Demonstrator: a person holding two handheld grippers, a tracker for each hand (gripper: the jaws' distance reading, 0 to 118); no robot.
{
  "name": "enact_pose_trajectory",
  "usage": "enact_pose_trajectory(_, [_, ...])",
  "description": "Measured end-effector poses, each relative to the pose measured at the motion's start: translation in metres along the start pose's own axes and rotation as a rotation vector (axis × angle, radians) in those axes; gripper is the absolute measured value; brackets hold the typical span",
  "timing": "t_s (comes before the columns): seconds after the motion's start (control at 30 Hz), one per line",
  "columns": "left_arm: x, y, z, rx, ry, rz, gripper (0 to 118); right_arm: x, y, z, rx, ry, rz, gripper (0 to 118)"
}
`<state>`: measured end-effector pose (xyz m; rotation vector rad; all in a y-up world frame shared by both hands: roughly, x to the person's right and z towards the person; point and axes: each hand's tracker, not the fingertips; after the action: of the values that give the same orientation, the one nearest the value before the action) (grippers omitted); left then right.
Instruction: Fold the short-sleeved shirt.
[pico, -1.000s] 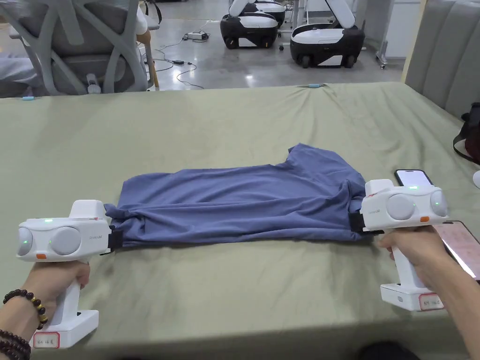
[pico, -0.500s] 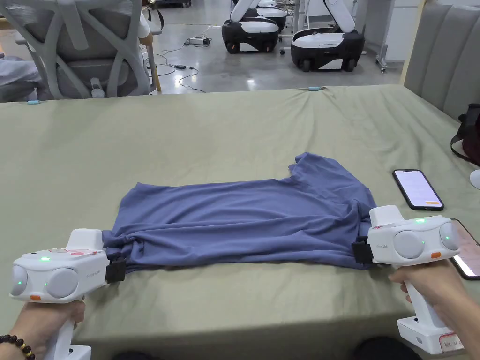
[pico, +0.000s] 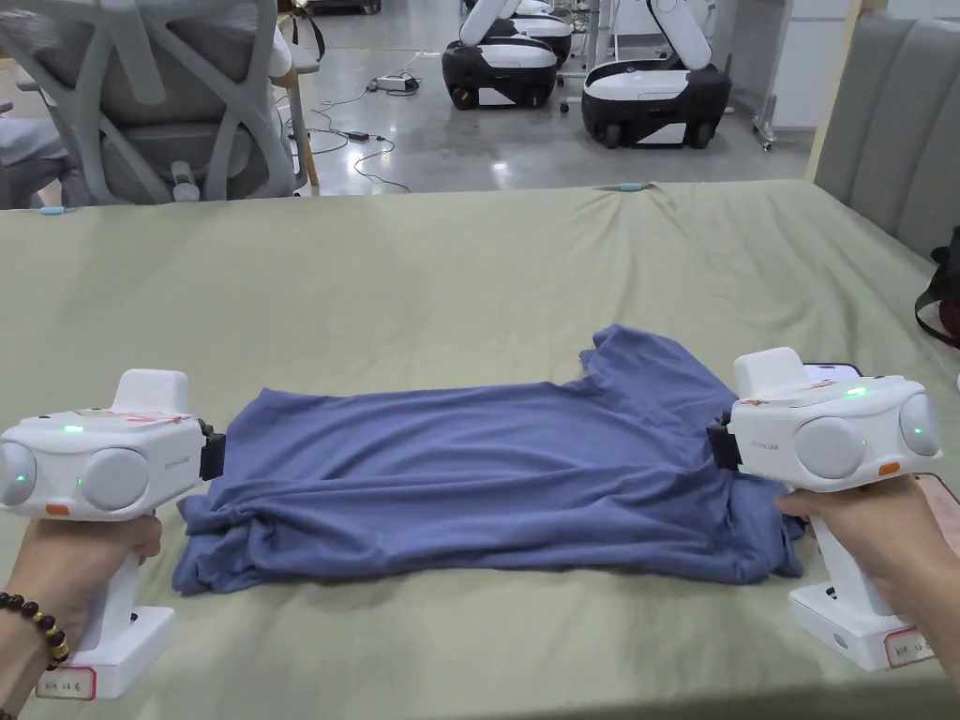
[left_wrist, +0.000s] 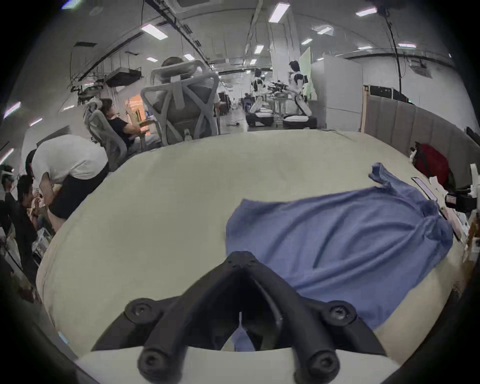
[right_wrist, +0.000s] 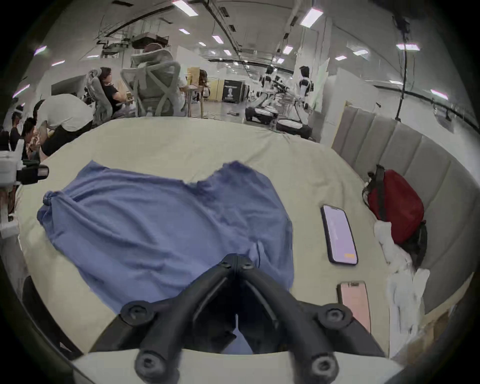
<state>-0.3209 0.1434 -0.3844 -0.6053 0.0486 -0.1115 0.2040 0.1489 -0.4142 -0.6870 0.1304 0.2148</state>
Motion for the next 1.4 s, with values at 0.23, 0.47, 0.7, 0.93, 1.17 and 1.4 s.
enact_pose_trajectory(0.23, [0.003,0.041,-0.077,-0.004,-0.014,0.003,9,0.013,0.038,-0.036,0.023,-0.003,-0.031,0])
enact_pose_trajectory(0.47, [-0.004,0.043,-0.169,-0.153,0.002,0.058,86,0.016,0.040,-0.067,-0.037,0.010,-0.012,0])
enact_pose_trajectory(0.7, [-0.002,0.040,-0.184,-0.227,-0.080,0.033,32,0.038,0.079,-0.117,-0.103,-0.011,-0.019,77])
enact_pose_trajectory(0.93, [0.006,0.042,-0.173,-0.193,-0.098,-0.027,2,0.048,0.090,-0.182,-0.261,-0.036,-0.048,86])
enact_pose_trajectory(1.17, [-0.001,0.048,-0.166,-0.187,-0.114,-0.012,2,0.056,0.083,-0.195,-0.293,-0.023,-0.139,27])
enact_pose_trajectory(1.4, [-0.005,0.054,-0.135,-0.141,-0.120,-0.003,2,0.053,0.088,-0.156,-0.240,0.001,-0.124,1])
